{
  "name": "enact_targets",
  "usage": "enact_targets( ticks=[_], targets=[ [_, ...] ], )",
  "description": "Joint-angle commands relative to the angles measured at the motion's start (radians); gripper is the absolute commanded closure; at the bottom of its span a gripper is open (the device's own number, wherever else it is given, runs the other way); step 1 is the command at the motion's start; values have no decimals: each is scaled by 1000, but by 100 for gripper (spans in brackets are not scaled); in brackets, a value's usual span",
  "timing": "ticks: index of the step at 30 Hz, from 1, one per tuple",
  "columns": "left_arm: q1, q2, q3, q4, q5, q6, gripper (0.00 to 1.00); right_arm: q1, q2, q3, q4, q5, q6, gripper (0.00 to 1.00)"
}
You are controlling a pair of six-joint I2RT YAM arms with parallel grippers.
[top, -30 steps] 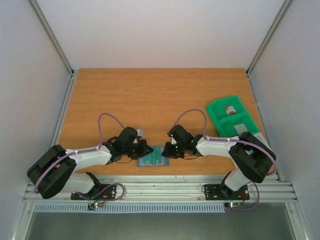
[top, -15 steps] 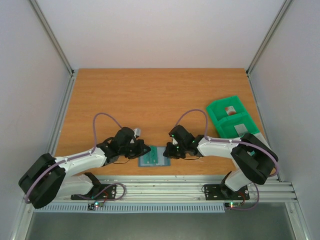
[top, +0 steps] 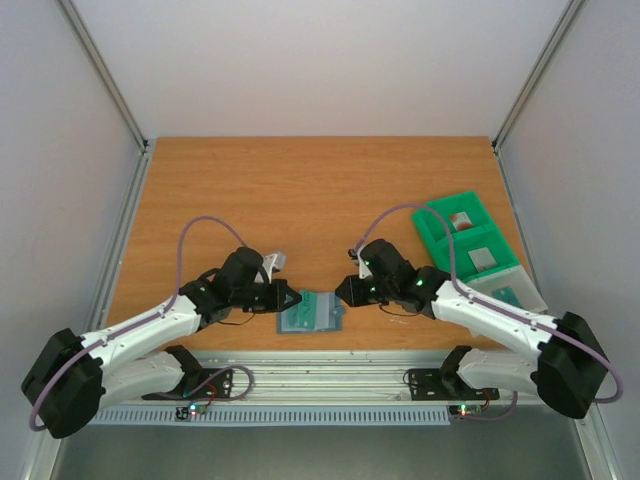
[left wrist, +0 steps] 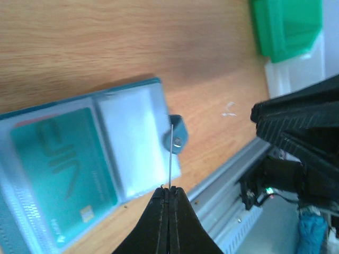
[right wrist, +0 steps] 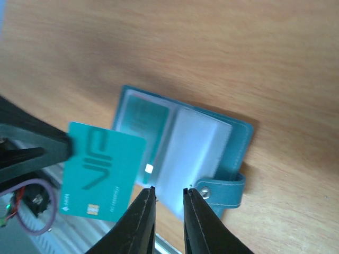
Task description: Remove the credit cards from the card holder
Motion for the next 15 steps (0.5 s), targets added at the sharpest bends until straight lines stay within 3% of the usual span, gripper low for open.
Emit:
enact_targets(
  ticks=[1,6,15],
  targets=[
    [5,-40,57,-28,155,112,100,0,-76,96,-126,-57,-197,83],
    [3,-67,78,-3,304,140,100,0,-114,189,-253,-222,-298,76],
    [-4,-69,76,83,474,136,100,0,-54,344,-451,-383,-378,61]
  ],
)
